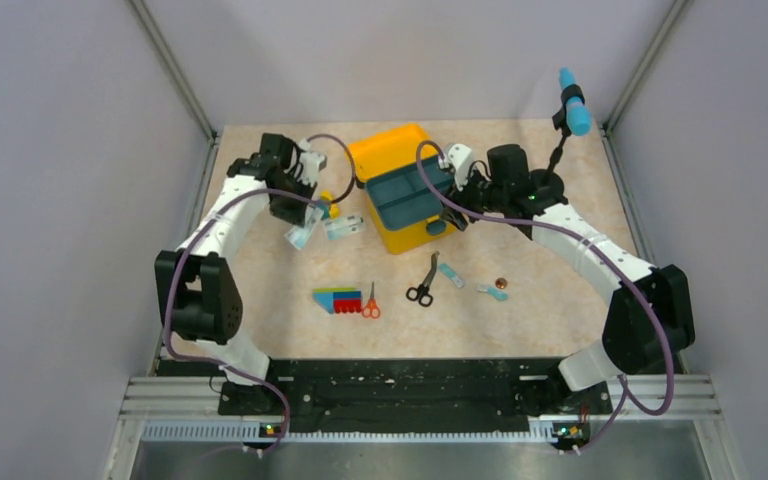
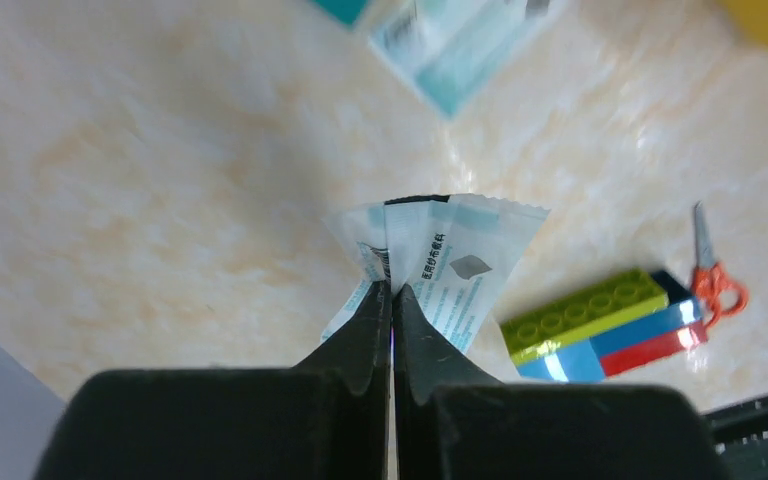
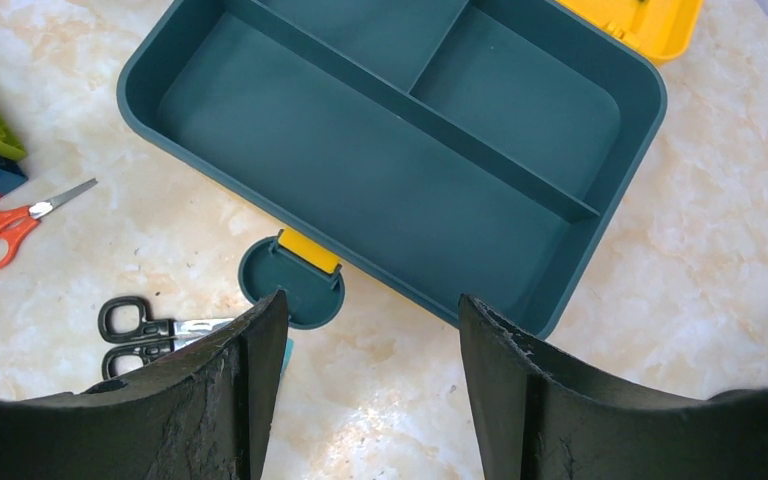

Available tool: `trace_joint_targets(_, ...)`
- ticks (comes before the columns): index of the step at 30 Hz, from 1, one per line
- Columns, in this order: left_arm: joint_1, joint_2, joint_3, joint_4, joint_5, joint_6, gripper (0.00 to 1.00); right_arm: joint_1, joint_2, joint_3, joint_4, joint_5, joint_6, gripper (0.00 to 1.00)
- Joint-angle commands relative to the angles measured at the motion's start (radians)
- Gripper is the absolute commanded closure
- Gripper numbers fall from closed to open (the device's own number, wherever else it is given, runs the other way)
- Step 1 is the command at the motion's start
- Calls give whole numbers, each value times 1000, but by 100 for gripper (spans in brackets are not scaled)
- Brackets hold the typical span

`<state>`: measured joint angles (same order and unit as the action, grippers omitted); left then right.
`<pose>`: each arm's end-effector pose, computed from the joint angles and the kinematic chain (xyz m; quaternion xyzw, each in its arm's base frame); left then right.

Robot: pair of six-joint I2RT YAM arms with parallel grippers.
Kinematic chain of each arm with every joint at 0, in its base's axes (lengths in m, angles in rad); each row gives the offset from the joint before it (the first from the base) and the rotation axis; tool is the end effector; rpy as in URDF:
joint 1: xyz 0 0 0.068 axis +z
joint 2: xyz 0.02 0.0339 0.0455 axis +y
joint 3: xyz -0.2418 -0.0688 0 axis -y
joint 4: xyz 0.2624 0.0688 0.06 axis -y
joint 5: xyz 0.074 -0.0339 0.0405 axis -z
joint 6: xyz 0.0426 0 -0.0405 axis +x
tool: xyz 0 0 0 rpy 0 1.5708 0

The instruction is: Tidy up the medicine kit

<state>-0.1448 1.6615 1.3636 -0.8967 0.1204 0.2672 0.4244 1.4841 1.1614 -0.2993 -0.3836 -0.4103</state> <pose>0.3486 -0.0560 0.2265 0.2116 0.9575 -0.0476 0.1899 0.3208 0.1624 0.2619 -0.4336 0.7630 0.1727 0.4472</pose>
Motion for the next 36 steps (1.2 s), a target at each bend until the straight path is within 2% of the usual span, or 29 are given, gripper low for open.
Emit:
trace_joint_targets(1, -5, 0, 209, 54, 90, 39, 100, -19, -18, 66, 22, 28, 38, 38)
trace_joint_targets(5, -28, 84, 383, 62, 188, 12, 100, -63, -9, 99, 28, 38, 96, 38)
trace_joint_targets(11, -107, 170, 510, 166, 262, -8, 100, -144, 19, 134, 44, 46, 206, 38)
trace_joint_targets(19, -224, 338, 706, 197, 271, 17, 100, -164, 5, 97, 50, 28, 222, 38)
trace_joint_targets(25, -272, 407, 743, 189, 251, 39, 100, -164, -15, 70, 54, 27, 216, 38)
trace_joint_targets(36, -291, 420, 685, 143, 177, 99, 100, -172, -26, 36, 73, 48, 224, 37)
